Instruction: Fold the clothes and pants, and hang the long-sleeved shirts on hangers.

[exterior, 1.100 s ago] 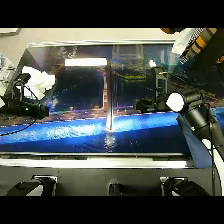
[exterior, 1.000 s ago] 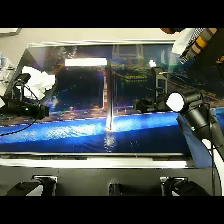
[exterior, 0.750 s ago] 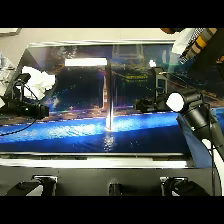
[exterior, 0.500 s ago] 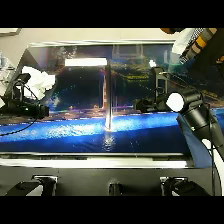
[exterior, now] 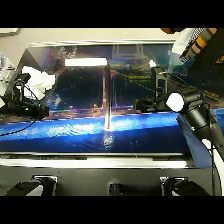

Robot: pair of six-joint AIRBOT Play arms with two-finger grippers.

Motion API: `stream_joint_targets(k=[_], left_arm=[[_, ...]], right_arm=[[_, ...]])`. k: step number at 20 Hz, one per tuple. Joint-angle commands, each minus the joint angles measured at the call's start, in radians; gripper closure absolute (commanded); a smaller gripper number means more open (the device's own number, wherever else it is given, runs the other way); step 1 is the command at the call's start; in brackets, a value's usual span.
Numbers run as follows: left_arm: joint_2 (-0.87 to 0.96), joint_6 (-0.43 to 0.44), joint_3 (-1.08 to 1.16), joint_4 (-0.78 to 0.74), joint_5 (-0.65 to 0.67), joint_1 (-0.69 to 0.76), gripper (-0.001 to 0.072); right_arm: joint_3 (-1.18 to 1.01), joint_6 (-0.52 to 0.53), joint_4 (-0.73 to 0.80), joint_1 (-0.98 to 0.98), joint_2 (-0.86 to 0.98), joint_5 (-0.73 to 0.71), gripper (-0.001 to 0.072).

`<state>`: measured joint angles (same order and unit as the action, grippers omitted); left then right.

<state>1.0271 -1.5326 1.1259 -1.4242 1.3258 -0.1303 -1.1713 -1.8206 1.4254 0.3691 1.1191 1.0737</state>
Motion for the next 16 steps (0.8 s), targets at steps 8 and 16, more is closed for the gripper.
stream_joint_targets(k=[8,16], left_arm=[[0.024,-0.063,-0.002,-0.019,-0.066,-0.002,0.0392],[0.499,-0.387,0.377,-0.255,-0.329,-0.211,-0.0013]], right_arm=[[-0.001,0.0,0.0,0.001,0.0,-0.024,0.0681],[-0.001,-0.001,-0.003,0.001,0.0,-0.077,0.0681]])
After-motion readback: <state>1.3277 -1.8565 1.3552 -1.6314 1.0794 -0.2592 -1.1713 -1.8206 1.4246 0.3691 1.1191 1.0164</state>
